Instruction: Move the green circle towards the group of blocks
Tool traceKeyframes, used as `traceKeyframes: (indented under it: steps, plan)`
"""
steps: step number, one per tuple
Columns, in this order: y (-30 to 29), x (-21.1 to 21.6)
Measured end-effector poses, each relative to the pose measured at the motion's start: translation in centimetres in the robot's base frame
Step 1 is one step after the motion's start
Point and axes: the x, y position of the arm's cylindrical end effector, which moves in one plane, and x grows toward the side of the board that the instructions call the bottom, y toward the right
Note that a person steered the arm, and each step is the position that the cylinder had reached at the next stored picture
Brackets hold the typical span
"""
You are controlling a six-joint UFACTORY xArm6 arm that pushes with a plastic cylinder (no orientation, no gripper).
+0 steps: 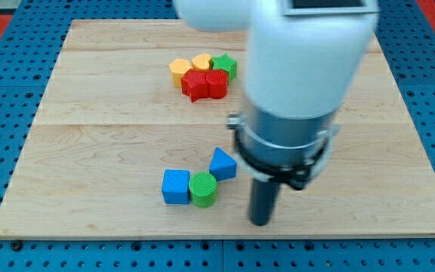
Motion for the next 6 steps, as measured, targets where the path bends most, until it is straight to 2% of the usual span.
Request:
traceKeyframes:
  steps: [1,4,5,6]
  plan:
    - [-5.0,-2.6]
    - [-14.1,-12.3]
    - [-17.0,-14.8]
    - [-21.1,-14.8]
